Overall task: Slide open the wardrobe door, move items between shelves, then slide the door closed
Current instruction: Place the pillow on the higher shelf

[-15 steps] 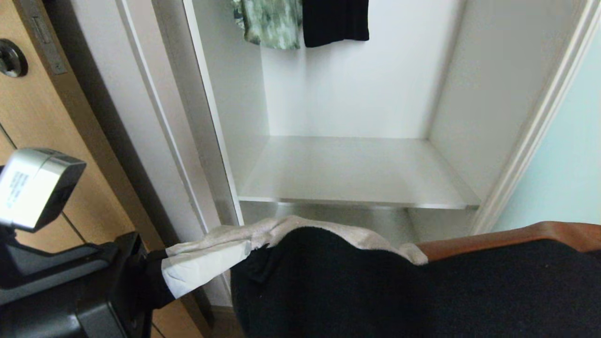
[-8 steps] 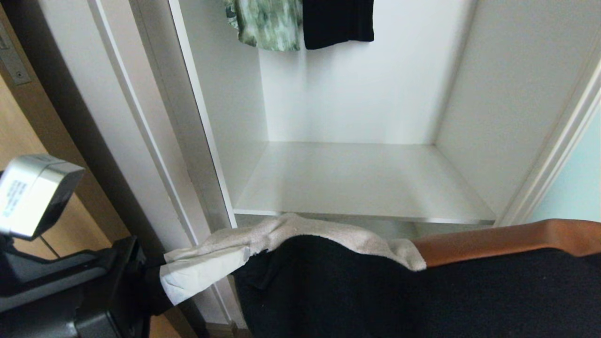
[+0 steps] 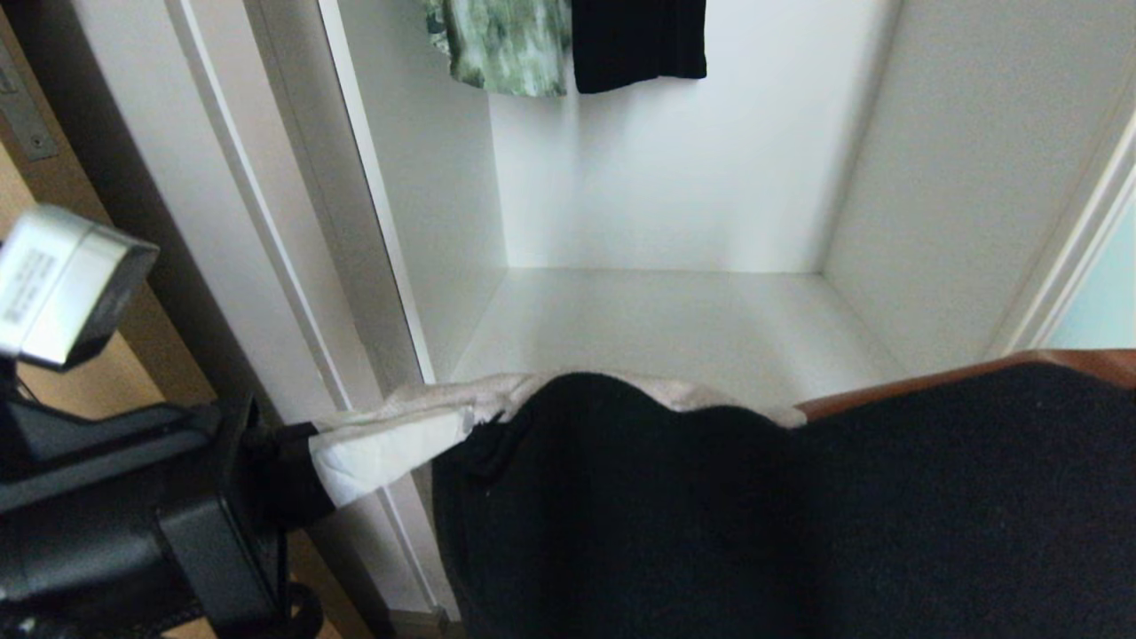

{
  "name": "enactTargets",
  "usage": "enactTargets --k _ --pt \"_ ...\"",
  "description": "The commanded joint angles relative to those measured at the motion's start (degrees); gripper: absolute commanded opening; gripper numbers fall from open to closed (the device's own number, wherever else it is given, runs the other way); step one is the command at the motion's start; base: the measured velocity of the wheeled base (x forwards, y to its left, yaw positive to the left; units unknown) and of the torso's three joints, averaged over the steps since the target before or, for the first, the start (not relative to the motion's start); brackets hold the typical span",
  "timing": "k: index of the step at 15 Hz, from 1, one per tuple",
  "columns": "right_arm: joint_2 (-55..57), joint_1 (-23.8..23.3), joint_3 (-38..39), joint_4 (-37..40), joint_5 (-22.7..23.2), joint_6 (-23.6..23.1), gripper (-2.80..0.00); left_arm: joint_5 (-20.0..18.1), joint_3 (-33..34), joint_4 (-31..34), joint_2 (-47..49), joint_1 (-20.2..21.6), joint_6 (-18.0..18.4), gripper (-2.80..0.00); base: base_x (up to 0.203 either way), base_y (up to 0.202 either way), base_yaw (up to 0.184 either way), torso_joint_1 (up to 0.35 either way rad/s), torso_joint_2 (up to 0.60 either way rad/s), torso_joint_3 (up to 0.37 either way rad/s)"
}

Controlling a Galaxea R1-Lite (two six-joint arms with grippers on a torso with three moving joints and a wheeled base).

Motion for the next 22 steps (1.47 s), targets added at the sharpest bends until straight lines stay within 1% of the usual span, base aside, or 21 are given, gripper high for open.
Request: enactTargets --k 1,2,4,6,8,12,14,16,19,20,22 --pt "5.2 0.0 -3.8 -0.6 0.0 0.2 -2.80 1.8 -7.7 4.7 1.7 0.1 -0.2 -2.80 0.000 0.000 0.000 0.000 0.00 0.000" --pt "6.7 0.0 -6.0 -0.8 -0.1 0.2 -2.80 3.1 -10.8 7.3 3.1 0.1 -0.2 -2.80 0.000 0.000 0.000 0.000 0.00 0.000" --pt "9.9 0.0 -10.6 -1.0 -0.1 0.1 -2.80 4.3 -17.3 9.6 7.5 0.5 -0.1 -2.80 0.000 0.000 0.000 0.000 0.00 0.000" --pt "13.6 -0.1 -15.9 -1.1 -0.1 0.0 -2.80 4.4 -23.4 10.2 11.9 1.7 0.1 -2.80 0.000 0.000 0.000 0.000 0.00 0.000" --pt "18.8 -0.1 -22.9 -1.1 0.0 0.0 -2.80 4.3 -30.3 10.4 16.8 3.3 0.1 -2.80 0.000 0.000 0.000 0.000 0.00 0.000" --pt "29.5 -0.2 -37.5 -1.1 0.0 -0.1 -2.80 4.3 -47.6 11.2 28.2 6.0 0.0 -2.80 0.000 0.000 0.000 0.000 0.00 0.000" --pt "35.4 -0.5 -43.3 -1.3 -0.1 -0.6 -2.80 4.4 -55.4 11.6 34.7 7.8 0.1 -2.80 0.000 0.000 0.000 0.000 0.00 0.000" --pt "40.7 -0.9 -45.8 -3.9 -0.1 -1.6 -2.80 4.3 -62.3 11.2 40.8 9.6 0.0 -2.80 0.000 0.000 0.000 0.000 0.00 0.000" --pt "49.7 -1.5 -48.3 -11.9 -0.1 -1.8 -2.80 4.1 -73.7 10.6 50.8 12.7 -0.3 -2.80 0.000 0.000 0.000 0.000 0.00 0.000" --pt "53.0 -1.7 -49.9 -13.9 -0.1 -1.8 -2.80 3.5 -75.7 9.8 53.5 14.2 -0.1 -2.80 0.000 0.000 0.000 0.000 0.00 0.000" --pt "59.7 -2.9 -53.3 -18.0 0.0 -1.7 -2.80 -1.9 -76.6 5.1 57.7 17.1 -0.2 -2.80 0.000 0.000 0.000 0.000 0.00 0.000"
